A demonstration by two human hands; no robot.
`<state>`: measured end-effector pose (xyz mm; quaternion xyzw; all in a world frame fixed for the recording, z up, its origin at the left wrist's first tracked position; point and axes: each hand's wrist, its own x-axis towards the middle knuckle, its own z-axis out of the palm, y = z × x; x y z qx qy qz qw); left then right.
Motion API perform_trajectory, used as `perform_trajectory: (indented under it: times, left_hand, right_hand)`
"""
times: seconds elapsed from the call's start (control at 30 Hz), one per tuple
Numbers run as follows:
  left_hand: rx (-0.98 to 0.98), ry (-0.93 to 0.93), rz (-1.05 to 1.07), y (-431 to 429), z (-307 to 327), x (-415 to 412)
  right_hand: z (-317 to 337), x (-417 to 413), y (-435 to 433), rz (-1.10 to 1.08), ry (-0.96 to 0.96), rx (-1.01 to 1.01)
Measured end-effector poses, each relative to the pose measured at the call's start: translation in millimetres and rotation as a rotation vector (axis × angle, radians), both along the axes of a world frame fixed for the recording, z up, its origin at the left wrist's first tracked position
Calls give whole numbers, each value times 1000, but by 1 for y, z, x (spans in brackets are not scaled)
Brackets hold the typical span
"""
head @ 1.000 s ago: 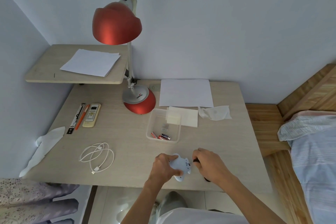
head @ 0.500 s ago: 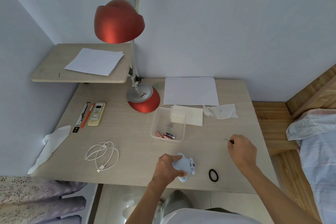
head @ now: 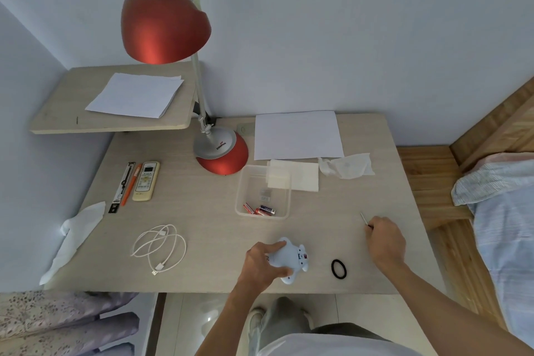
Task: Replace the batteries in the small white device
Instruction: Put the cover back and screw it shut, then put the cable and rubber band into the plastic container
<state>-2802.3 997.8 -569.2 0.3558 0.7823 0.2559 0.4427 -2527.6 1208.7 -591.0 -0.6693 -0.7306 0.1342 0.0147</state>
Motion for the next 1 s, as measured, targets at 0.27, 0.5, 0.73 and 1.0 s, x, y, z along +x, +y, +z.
perform_trajectory:
  times: [0.27,0.5,0.73,1.0]
  left_hand:
    - [46,-8,-12,-5,0,-2]
    - [64,-18,26,-16,5,-15]
    - [153,400,78,-52,28,-59]
    - [-79,944,22,-119,23,-161]
  right_hand:
    - [33,-12,-24,62,147,126]
    - [30,-8,-91,173,290,40]
    - [27,-9,-116,241,196,-37]
    - [18,1,-136,284,91,-35]
